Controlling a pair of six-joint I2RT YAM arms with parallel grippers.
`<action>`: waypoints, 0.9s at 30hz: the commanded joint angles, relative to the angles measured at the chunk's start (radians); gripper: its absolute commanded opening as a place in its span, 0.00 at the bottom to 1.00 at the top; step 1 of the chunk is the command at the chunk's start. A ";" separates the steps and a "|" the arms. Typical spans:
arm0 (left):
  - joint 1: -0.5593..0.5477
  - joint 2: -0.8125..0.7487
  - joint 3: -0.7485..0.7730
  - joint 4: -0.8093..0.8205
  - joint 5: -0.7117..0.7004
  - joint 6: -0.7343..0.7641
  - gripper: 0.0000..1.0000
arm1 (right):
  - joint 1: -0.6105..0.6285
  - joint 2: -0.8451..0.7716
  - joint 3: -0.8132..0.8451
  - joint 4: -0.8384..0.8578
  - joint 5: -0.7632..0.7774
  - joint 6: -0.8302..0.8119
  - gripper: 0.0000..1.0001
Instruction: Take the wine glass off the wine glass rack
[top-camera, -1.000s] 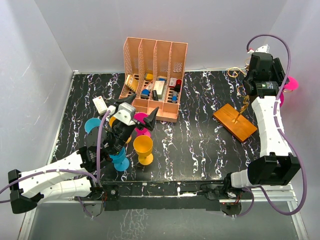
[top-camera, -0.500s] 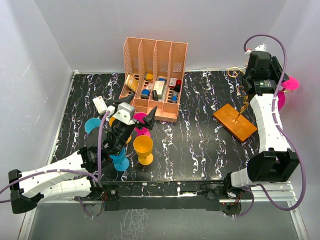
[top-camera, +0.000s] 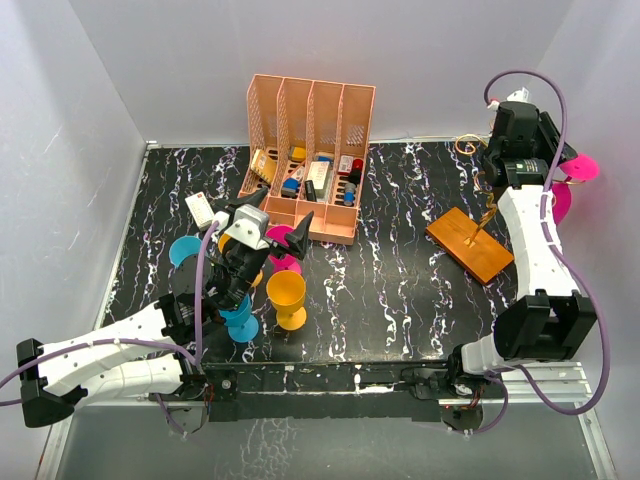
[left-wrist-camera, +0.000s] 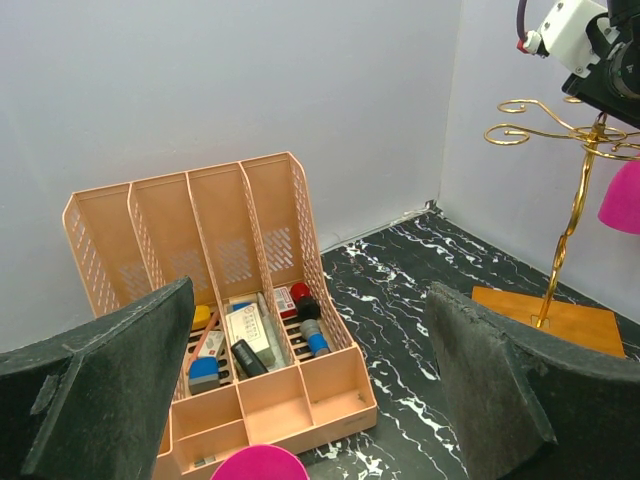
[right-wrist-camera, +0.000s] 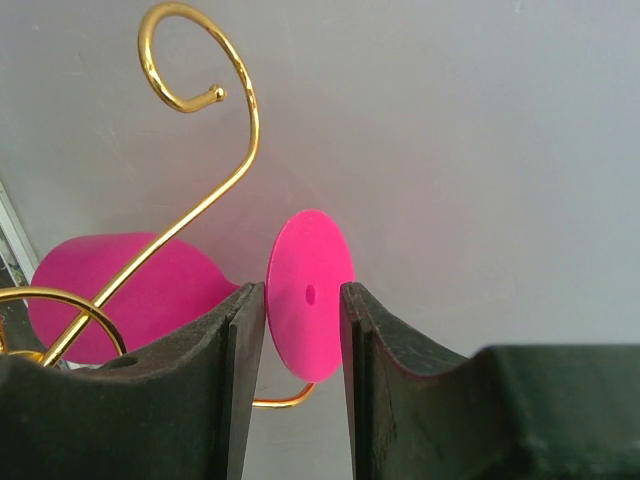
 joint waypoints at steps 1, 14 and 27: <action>-0.006 -0.028 -0.006 0.049 -0.009 0.011 0.97 | -0.010 -0.005 -0.016 0.066 0.021 -0.017 0.40; -0.010 -0.038 -0.011 0.065 -0.014 0.018 0.97 | -0.025 0.002 -0.017 0.083 0.027 -0.031 0.34; -0.021 -0.032 -0.014 0.066 -0.017 0.024 0.97 | -0.025 -0.035 -0.013 0.090 0.036 -0.072 0.16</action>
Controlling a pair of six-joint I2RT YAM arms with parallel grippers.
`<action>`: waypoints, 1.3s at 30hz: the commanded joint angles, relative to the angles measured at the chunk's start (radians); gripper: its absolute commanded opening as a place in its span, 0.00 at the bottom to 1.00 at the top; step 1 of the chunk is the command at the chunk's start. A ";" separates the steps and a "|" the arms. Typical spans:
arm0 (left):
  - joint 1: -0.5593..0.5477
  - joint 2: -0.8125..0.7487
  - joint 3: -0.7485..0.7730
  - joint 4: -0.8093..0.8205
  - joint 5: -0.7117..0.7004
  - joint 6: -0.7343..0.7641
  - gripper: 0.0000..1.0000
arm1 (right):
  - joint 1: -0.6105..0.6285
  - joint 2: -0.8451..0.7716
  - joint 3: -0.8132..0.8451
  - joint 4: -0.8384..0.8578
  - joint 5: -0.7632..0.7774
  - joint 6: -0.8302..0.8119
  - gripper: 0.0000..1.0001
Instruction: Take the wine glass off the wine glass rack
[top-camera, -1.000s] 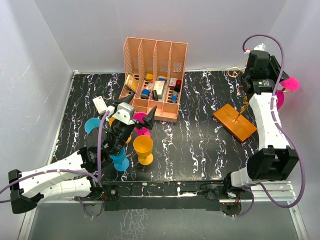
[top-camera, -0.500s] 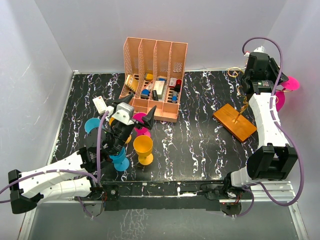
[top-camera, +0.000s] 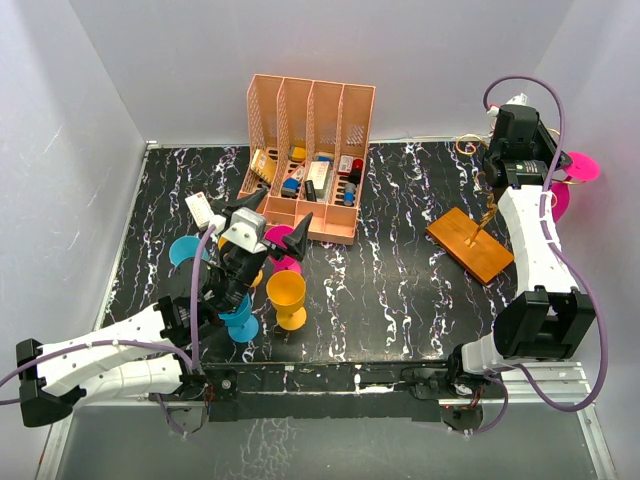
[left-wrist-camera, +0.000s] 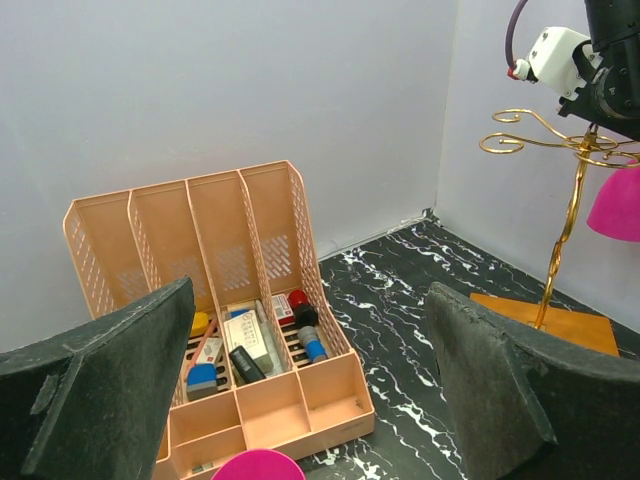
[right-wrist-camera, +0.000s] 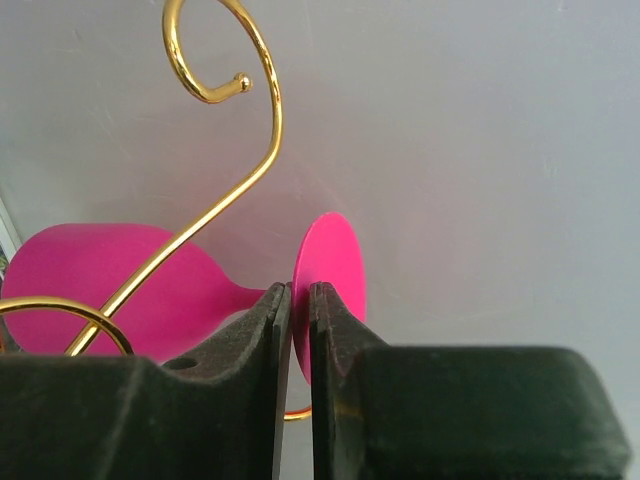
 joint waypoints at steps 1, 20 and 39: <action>-0.008 -0.020 0.001 0.037 -0.013 0.011 0.97 | -0.006 -0.043 0.019 0.072 0.041 -0.041 0.15; -0.027 -0.033 -0.010 0.055 -0.014 0.018 0.97 | -0.009 -0.092 0.019 0.069 0.034 -0.049 0.08; -0.032 -0.036 -0.010 0.053 -0.016 0.020 0.97 | -0.007 -0.179 -0.057 0.014 -0.044 -0.059 0.08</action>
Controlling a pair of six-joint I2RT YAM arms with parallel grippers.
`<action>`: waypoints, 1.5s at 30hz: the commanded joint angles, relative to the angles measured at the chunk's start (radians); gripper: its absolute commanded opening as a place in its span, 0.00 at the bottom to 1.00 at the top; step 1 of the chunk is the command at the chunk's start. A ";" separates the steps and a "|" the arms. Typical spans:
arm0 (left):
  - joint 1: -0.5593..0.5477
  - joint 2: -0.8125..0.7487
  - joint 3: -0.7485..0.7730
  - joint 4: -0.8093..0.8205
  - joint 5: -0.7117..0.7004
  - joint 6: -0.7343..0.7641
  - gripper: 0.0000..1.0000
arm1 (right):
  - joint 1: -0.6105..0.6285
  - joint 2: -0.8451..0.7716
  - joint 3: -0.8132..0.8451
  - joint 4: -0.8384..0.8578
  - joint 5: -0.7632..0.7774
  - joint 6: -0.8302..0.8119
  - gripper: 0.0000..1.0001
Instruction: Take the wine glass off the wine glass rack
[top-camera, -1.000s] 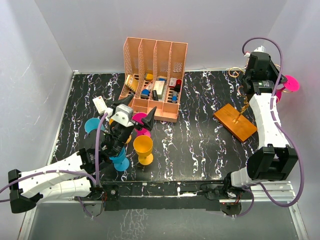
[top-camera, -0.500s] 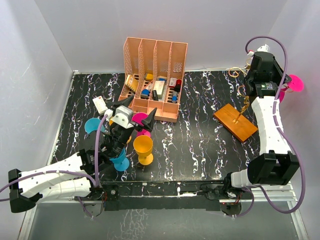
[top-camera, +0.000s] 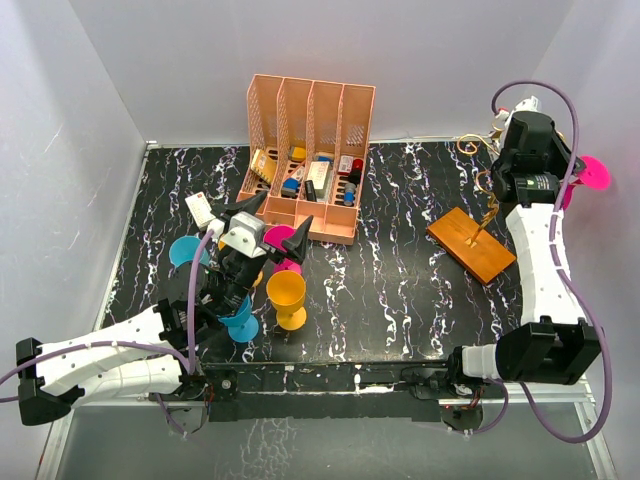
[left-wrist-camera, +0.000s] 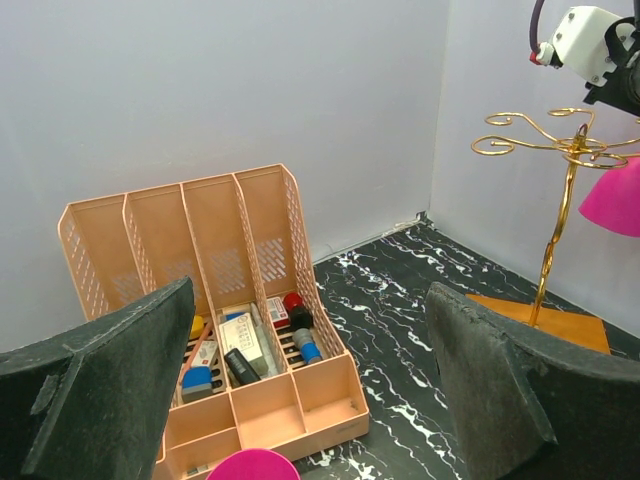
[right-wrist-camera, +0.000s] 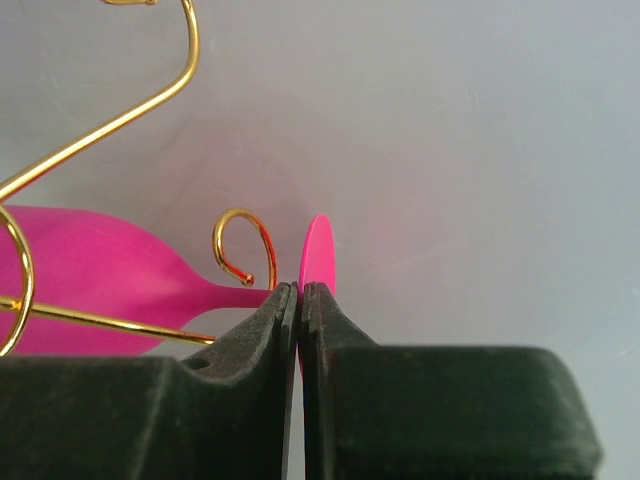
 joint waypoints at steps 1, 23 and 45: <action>-0.009 -0.024 0.006 0.035 -0.009 0.009 0.97 | 0.009 -0.060 -0.010 0.006 -0.042 0.013 0.08; -0.012 -0.006 0.013 0.021 -0.008 0.005 0.97 | 0.061 -0.006 0.089 -0.022 -0.107 0.108 0.08; -0.012 -0.026 0.006 0.034 -0.008 0.013 0.97 | 0.025 0.224 0.206 0.275 0.057 -0.037 0.08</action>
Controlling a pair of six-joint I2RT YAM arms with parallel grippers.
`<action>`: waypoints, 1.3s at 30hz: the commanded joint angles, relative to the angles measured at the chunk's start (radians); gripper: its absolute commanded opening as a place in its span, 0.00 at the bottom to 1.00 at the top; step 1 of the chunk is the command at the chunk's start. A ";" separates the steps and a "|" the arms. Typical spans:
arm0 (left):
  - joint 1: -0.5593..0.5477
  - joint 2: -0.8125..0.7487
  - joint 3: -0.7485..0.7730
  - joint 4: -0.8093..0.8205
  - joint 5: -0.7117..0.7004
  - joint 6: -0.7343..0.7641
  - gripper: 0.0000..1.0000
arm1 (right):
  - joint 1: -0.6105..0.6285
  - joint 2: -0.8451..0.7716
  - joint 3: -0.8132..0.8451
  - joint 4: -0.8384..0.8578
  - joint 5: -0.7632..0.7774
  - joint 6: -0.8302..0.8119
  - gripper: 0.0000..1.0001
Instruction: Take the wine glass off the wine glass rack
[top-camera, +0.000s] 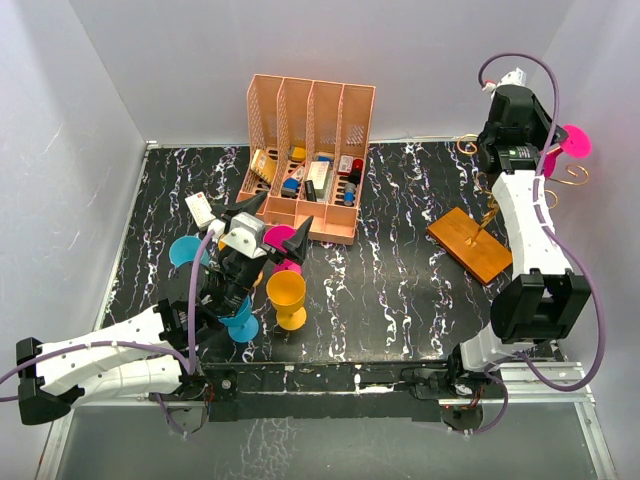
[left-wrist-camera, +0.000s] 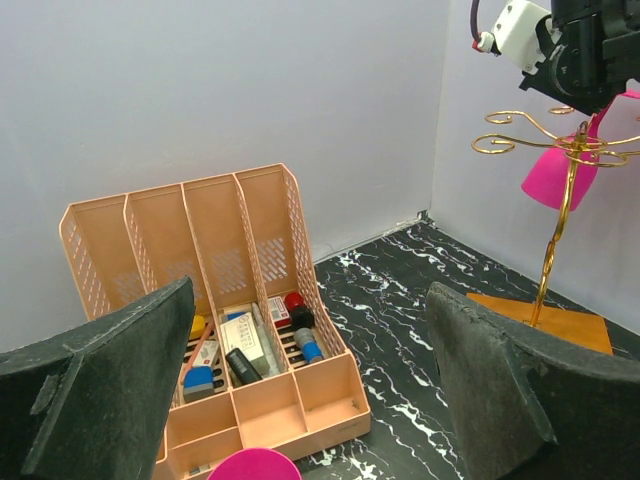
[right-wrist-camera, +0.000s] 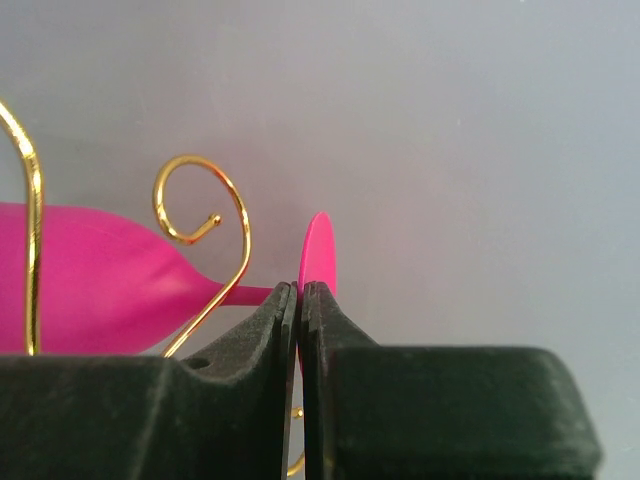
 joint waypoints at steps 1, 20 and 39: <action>-0.006 -0.028 0.004 0.036 -0.004 0.006 0.97 | -0.034 0.015 0.042 0.165 0.037 -0.056 0.08; 0.000 -0.034 0.001 0.038 0.000 0.006 0.97 | -0.100 0.273 0.313 0.231 -0.052 0.051 0.08; 0.009 0.042 0.019 0.003 0.000 -0.010 0.97 | -0.073 0.245 0.499 0.243 -0.460 0.956 0.08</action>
